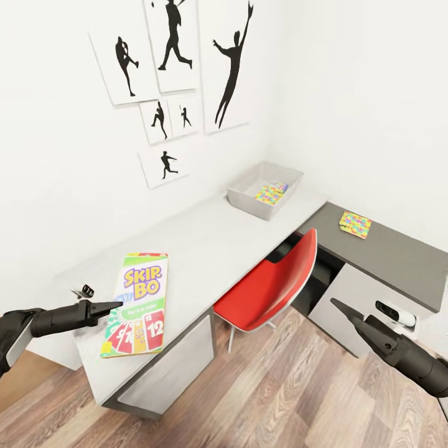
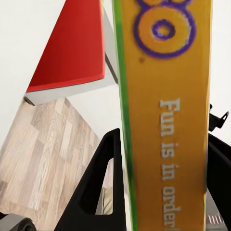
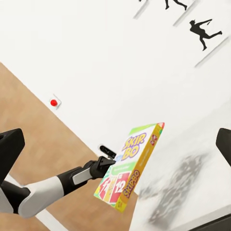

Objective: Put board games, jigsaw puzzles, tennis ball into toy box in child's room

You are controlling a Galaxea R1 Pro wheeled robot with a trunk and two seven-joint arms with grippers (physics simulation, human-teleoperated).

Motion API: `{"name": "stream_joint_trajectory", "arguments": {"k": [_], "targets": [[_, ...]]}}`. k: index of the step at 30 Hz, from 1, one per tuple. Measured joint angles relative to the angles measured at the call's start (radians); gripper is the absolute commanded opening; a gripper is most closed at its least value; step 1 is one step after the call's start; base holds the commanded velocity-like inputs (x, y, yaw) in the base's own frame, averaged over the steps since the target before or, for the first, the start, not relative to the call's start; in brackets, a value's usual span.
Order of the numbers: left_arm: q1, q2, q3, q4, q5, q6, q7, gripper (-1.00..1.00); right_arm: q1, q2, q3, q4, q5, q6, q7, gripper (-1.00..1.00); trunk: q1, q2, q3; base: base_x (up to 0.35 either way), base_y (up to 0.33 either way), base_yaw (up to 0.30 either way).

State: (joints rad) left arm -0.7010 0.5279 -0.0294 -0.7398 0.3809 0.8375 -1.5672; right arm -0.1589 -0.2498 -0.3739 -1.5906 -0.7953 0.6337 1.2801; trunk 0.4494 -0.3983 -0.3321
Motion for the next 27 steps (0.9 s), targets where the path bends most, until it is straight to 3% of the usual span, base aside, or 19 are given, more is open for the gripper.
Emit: {"name": "stream_joint_trajectory", "arguments": {"k": [5,14,24,27], "targets": [[0.002,0.000,0.001,-0.003,0.000,0.000,0.000,-1.00,0.023,0.003,0.004,-0.001,-0.001,-0.001,0.009,1.00,0.000,0.000,0.008,0.000,0.000,-0.076],[0.021,-0.006,0.001,-0.058,0.002,0.002,0.000,-1.00,0.044,0.015,-0.002,0.002,-0.001,-0.041,0.115,1.00,0.000,0.000,0.022,0.000,0.000,-0.071],[0.033,-0.003,0.003,-0.073,0.004,0.003,0.000,-1.00,0.045,0.020,-0.003,0.006,0.000,-0.060,0.125,1.00,0.000,0.000,0.037,0.000,0.000,-0.062],[0.042,-0.001,0.007,-0.073,0.024,0.003,0.000,-1.00,0.044,0.020,-0.003,0.006,0.001,-0.062,0.125,1.00,0.000,0.000,0.042,0.000,0.000,-0.014]]}}
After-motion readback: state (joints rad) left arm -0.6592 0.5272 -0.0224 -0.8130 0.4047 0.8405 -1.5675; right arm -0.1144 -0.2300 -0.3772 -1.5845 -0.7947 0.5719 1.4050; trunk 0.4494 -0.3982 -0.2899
